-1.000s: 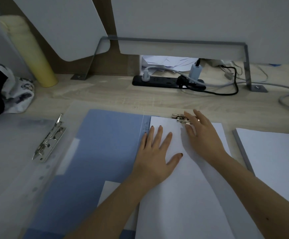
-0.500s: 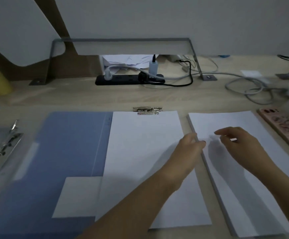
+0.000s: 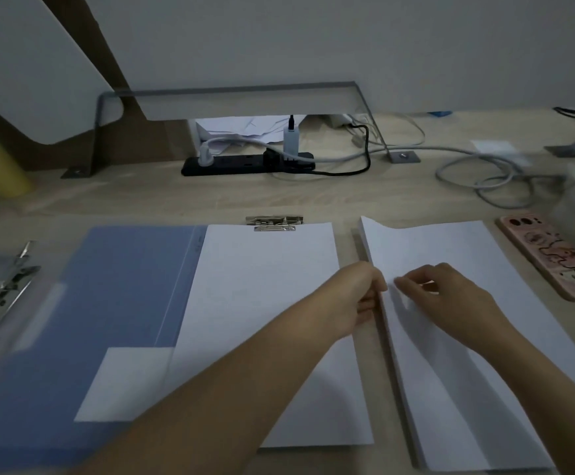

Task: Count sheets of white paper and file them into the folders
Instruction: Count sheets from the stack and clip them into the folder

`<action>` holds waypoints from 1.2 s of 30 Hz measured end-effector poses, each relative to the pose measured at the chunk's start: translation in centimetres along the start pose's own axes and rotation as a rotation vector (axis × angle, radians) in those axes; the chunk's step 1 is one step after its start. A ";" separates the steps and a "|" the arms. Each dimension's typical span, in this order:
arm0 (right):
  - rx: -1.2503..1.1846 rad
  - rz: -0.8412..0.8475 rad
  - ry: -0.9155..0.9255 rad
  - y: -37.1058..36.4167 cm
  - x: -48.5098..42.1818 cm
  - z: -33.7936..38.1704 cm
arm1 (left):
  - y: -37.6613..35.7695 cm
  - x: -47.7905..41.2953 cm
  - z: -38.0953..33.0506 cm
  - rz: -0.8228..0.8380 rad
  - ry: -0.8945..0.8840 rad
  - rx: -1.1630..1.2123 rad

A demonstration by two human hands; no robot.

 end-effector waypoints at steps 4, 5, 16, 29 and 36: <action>-0.168 0.032 0.013 -0.1 0.3 -0.4 | -1.7 1.0 0.8 0.214 -0.140 0.053; -0.234 0.039 0.013 0.1 0.5 -0.4 | -2.1 1.3 1.1 0.244 -0.166 0.051; -0.522 0.080 -0.035 0.5 1.0 -0.7 | -2.5 1.5 1.2 0.235 -0.237 0.046; -0.476 0.063 0.005 0.3 0.9 -0.2 | -2.5 1.8 1.1 0.242 -0.253 0.033; -0.437 0.063 0.022 0.3 0.9 -0.1 | -2.7 2.0 1.1 0.235 -0.235 0.009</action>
Point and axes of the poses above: each hand's wrist, its own x-axis away from the middle knuckle, its own y-axis out of the back of the hand, z = x × y, the point moved 7 cm from there along -x, towards the middle knuckle, and after that the axes turned 4 degrees about z, right-handed, at the moved point
